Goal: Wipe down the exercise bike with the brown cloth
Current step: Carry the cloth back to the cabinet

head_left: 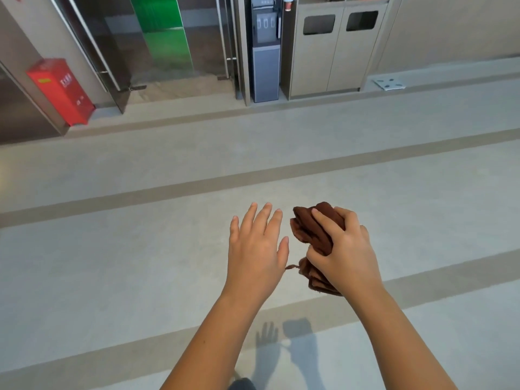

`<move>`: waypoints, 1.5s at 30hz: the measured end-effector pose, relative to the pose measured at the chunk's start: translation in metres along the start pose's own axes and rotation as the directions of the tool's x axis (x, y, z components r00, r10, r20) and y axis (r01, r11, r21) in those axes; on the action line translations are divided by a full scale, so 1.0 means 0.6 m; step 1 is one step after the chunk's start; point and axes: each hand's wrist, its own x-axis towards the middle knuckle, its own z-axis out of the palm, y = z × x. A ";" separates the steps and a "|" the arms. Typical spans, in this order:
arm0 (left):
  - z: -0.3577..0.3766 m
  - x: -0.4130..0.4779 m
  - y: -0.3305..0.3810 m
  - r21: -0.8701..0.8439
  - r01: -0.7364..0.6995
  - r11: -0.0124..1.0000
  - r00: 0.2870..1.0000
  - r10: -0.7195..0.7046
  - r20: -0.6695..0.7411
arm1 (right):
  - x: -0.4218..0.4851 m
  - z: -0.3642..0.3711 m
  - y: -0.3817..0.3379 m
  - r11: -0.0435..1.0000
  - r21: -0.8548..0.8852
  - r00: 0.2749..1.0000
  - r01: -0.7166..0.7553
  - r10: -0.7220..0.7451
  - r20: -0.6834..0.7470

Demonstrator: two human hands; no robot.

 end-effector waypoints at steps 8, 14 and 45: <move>0.065 0.307 -0.130 0.095 -0.046 0.994 0.998 0.042 0.045 | 0.339 0.091 -0.004 0.999 -0.015 0.999 0.032 -0.033 -0.036; 0.080 0.586 -0.227 0.077 -0.089 0.993 0.996 0.087 0.031 | 0.612 0.155 -0.039 1.000 -0.008 0.998 0.021 -0.021 -0.052; 0.408 1.809 -0.336 0.100 -0.100 0.990 0.982 0.083 0.167 | 1.864 0.275 0.192 1.000 0.006 0.990 0.030 -0.029 -0.138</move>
